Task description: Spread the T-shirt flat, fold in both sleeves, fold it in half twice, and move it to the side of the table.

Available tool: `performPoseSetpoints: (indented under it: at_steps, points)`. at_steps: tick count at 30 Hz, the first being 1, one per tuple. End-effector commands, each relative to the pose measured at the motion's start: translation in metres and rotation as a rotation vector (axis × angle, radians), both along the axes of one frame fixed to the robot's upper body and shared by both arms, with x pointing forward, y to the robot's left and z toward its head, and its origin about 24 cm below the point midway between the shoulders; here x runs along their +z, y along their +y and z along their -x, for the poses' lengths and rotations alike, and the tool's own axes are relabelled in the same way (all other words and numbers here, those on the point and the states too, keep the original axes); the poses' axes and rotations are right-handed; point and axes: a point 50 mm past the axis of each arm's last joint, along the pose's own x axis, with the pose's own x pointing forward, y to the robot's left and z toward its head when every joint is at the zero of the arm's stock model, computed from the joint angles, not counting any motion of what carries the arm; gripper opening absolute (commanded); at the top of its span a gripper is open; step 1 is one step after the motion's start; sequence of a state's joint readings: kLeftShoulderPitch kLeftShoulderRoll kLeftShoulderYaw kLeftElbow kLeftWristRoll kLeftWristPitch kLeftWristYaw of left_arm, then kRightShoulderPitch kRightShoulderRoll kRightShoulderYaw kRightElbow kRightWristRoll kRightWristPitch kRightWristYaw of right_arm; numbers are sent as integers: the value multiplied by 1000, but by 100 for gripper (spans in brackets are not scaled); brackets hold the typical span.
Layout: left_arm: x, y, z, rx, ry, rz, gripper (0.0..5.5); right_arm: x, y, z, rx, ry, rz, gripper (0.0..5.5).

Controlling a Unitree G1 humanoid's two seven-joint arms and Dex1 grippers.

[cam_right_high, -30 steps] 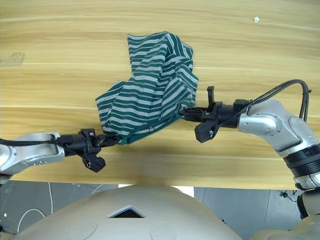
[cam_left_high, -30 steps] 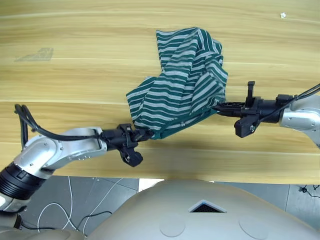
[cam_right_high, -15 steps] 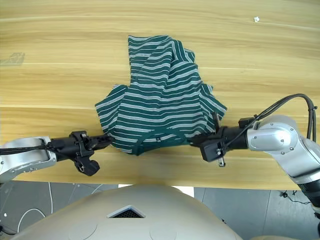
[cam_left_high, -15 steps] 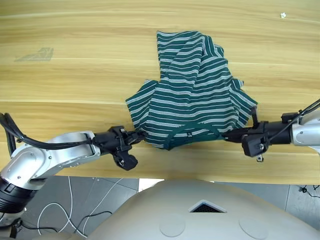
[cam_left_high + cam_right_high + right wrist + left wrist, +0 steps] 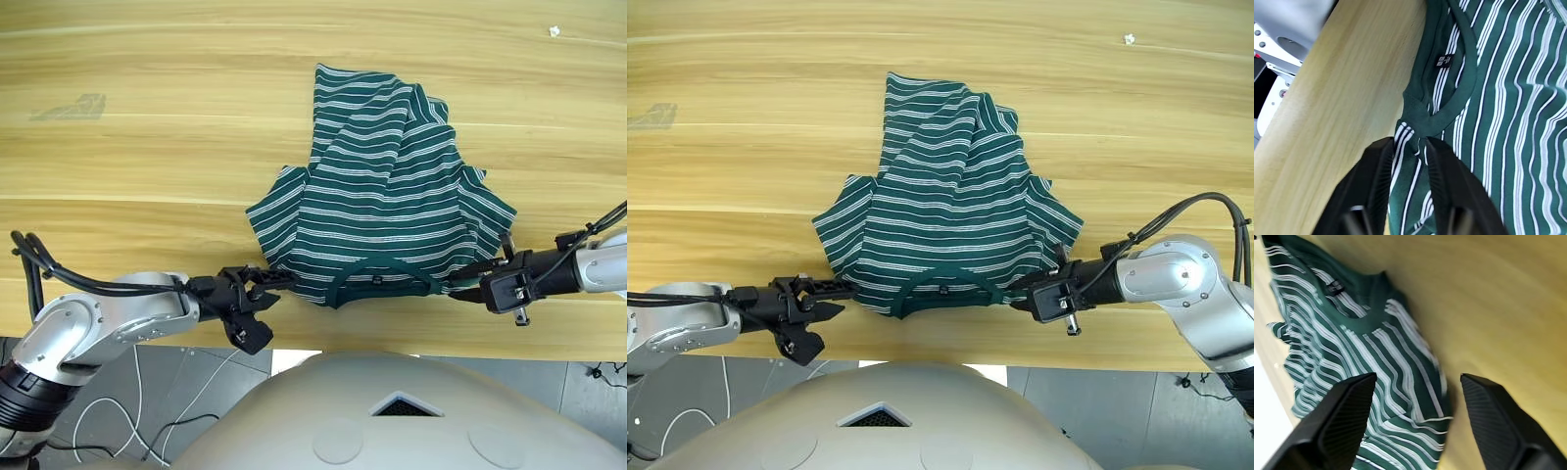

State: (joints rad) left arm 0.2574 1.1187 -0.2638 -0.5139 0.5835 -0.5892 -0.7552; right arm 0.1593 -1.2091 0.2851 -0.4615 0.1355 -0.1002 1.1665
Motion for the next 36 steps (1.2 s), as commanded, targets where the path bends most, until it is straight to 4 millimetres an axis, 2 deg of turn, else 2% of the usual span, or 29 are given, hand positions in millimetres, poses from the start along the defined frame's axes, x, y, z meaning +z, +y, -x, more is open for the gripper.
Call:
performPoseSetpoints:
  at_steps: [1,5,9,12,16,20,21,25,28,32,33,36]
  points:
    - [1,-1,-13,27,15,7,385,1,-1,5,7,75,6,194]
    - [-1,-1,-18,51,59,13,438,-4,-6,6,1,110,34,255]
    - [2,-3,-28,84,44,56,497,-5,-9,-5,-43,48,36,324]
    - [8,-11,-70,162,-108,184,535,5,-22,-27,-136,-96,47,327]
    - [22,-24,-145,306,-337,352,535,19,-39,-53,-232,-271,77,327]
    - [15,-44,-189,366,-409,368,535,8,-36,-66,-214,-329,103,327]
    - [11,-50,-193,347,-385,353,535,5,-36,-68,-205,-339,115,327]
    - [0,-60,-186,251,-255,312,535,-1,-41,-71,-197,-380,154,327]
    - [-11,-61,-197,258,-282,258,535,-12,-41,-74,-189,-397,180,327]
    - [-32,-56,-218,287,-402,103,535,-30,-43,-80,-173,-415,227,327]
    - [-32,-55,-224,306,-440,82,535,-32,-42,-83,-169,-423,224,327]
    - [-10,-65,-245,392,-553,127,535,-44,-37,-83,-150,-395,208,327]
